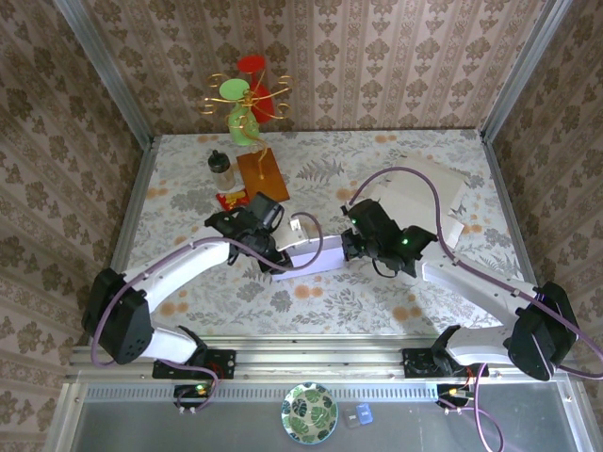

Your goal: Fold the paper box

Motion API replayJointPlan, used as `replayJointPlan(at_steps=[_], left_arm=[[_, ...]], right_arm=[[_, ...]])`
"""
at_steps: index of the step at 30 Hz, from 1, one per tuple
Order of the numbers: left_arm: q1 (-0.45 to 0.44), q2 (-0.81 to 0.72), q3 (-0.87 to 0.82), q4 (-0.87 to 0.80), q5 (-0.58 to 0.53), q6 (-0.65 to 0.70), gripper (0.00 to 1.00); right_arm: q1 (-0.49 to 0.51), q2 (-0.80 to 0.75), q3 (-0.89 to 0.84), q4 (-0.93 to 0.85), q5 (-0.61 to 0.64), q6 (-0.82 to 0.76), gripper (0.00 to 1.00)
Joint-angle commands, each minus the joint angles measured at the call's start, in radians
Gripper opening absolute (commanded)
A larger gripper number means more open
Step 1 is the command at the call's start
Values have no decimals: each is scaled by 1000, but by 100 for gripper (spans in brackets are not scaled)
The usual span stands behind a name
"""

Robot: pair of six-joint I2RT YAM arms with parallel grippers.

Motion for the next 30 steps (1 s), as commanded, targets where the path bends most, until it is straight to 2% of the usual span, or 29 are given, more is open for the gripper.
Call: replayJointPlan(at_steps=[1,11,19,21,24,28,30], left_arm=[[7,-53,-25,10,-20,-59,53],[8,-153,-68,54,-10,-147,61],[10,-255,-61,70,-102,-332,63],[8,-277,-52,55,-130,-398,60],[10,-301,-16,-23,-209,-525,51],[5,-301,44,-154,-206,-635,38],[-2,-300,57,-201,-218,-662,35]], right_arm=[[16,5,-13,-59,97,33,0],[51,19,12,-61,134,67,0],[68,40,61,-91,169,125,0],[73,48,70,-97,174,136,0],[79,59,86,-98,179,142,0],[84,68,103,-127,180,147,0],[84,74,108,-133,180,150,0]])
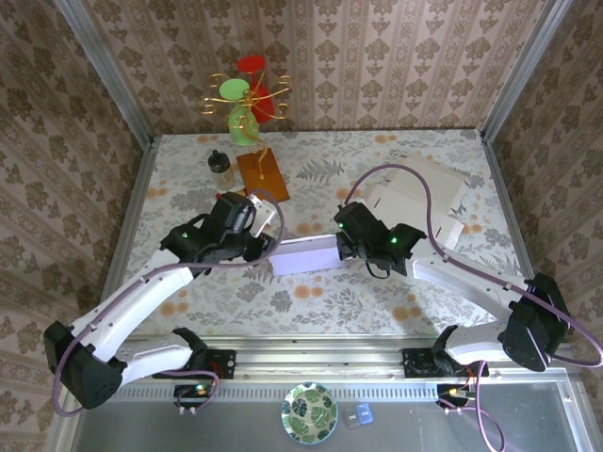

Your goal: Fold the paper box

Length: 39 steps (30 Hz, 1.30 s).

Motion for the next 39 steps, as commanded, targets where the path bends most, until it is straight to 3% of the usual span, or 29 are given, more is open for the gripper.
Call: replayJointPlan(at_steps=[1,14,21,39], left_arm=[[-7,-7,44,-142,-43,-128,35],[23,133,115,-164,8,-122,38],[33,151,122,-168,-24,-109,38],[41,215,125,-137,-12,-99,21]], right_arm=[[8,15,34,-46,37,25,0],[9,20,36,-48,21,25,0],[10,22,34,-51,12,27,0],[9,23,38,-50,8,26,0]])
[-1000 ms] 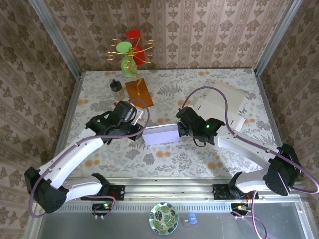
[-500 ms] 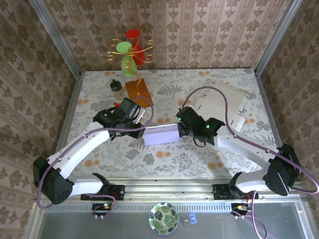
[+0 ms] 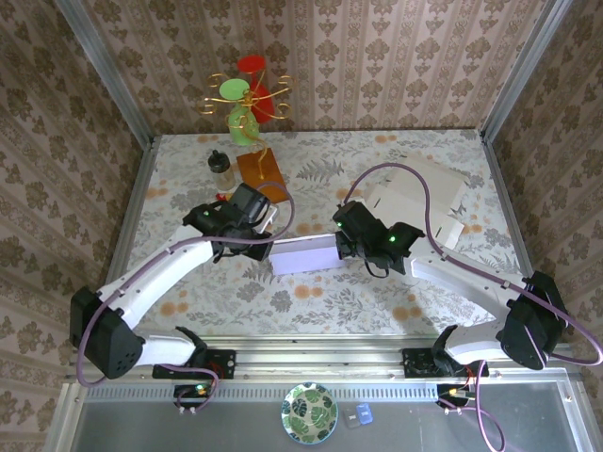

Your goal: Fold the paper box

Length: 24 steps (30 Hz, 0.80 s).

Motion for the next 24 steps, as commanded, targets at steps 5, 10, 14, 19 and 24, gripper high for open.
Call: replayJointPlan(at_steps=[5,10,14,19,24], left_arm=[[7,21,34,13,4,3,16],[6,27,38,13,1,4,6],[7,39,49,6,-2,-5,3],[5,59,75,-24,5,-36,0],[4,79,105,-61,31,-115,0]], right_arm=[[8,12,23,-40,5,20,0],[8,11,24,-39,4,19,0],[10,12,22,-38,3,19,0],[10,15,24,-38,3,19,0],[11,15,23,-35,8,24,0]])
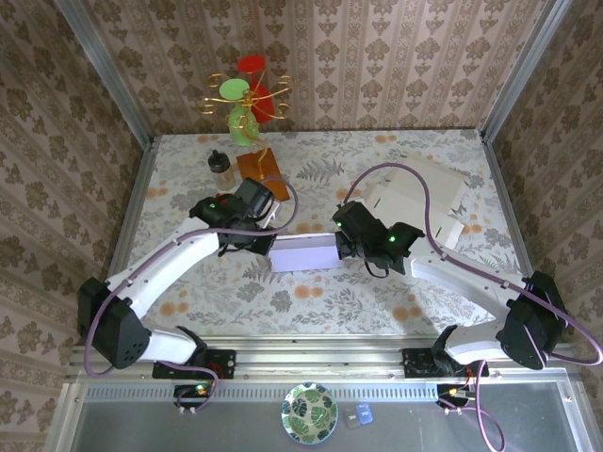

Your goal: Fold the paper box

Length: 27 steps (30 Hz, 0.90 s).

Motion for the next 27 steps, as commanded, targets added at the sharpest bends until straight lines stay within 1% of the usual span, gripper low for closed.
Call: replayJointPlan(at_steps=[1,7,14,27], left_arm=[[4,16,45,-41,36,-83,0],[4,47,82,-83,55,-171,0],[11,85,118,-111,73,-239,0],[36,89,101,-95,112,-290,0]], right_arm=[[11,14,24,-34,7,25,0],[18,23,28,-32,8,27,0],[24,25,28,-31,10,27,0],[23,26,25,-27,12,23,0]])
